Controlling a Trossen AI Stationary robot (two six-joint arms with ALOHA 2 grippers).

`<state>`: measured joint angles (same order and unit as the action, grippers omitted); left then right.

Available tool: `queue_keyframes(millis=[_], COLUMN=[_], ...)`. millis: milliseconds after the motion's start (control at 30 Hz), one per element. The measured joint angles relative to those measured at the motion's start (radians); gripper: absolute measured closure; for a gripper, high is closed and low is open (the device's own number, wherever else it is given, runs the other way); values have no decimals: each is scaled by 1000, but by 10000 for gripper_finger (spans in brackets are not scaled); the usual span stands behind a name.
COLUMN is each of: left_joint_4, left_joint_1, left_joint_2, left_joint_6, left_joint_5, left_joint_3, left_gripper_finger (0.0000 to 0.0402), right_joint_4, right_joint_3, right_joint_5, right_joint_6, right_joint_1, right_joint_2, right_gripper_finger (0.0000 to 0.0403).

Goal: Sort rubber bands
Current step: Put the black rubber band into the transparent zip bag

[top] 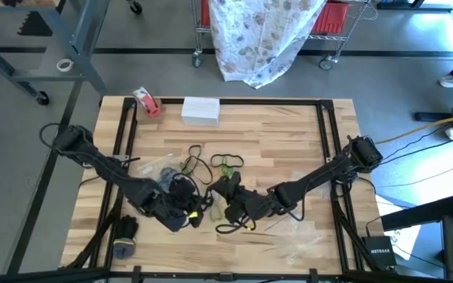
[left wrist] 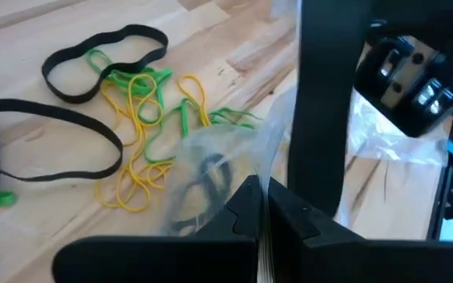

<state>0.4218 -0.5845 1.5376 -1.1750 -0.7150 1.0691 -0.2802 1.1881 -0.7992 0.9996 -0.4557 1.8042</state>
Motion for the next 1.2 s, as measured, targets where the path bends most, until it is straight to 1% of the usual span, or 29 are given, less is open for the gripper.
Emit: queue_keyframes(millis=[100, 200, 267, 400, 467, 567, 700, 800, 933, 1067, 1133, 1200], left_joint_4=[4, 1, -5, -37, -61, -81, -85, -86, -92, -101, -116, -138], left_joint_1=[6, 17, 27, 45, 46, 50, 56, 58, 63, 70, 70, 66], left_joint_2=[-15, -21, -23, -25, -25, -25, -25, -25, -25, -25, -25, -25], left_joint_6=[3, 11, 27, 57, 73, 87, 92, 97, 109, 128, 139, 162], left_joint_5=[-1, -2, -1, -2, -2, -2, -2, -2, -2, -2, -2, -2], left_joint_3=[0, 0, 0, 0, 0, 0, 0, 0, 0, 0, 0, 0], left_gripper_finger=[400, 400, 400, 400, 400, 400, 400, 400, 400, 400, 400, 400], right_joint_4=[0, 1, 5, 58, 61, 64, 58, 40, 17, 1, 8, 11], right_joint_3=[0, 0, 0, 0, 0, 0, 1, 1, 1, 1, 1, 1], right_joint_5=[0, 22, 67, 196, 229, 245, 342, 368, 432, 562, 574, 541], right_joint_6=[23, 29, 29, 28, 18, -57, -183, -200, -210, -248, -289, -361], right_joint_1=[-5, -17, -18, -16, -15, -5, 7, 6, 5, 13, 24, 38], right_joint_2=[0, 0, 0, 0, 8, 18, 30, 33, 33, 33, 34, 34], right_gripper_finger=[398, 398, 398, 398, 398, 398, 398, 398, 398, 398, 398, 398])
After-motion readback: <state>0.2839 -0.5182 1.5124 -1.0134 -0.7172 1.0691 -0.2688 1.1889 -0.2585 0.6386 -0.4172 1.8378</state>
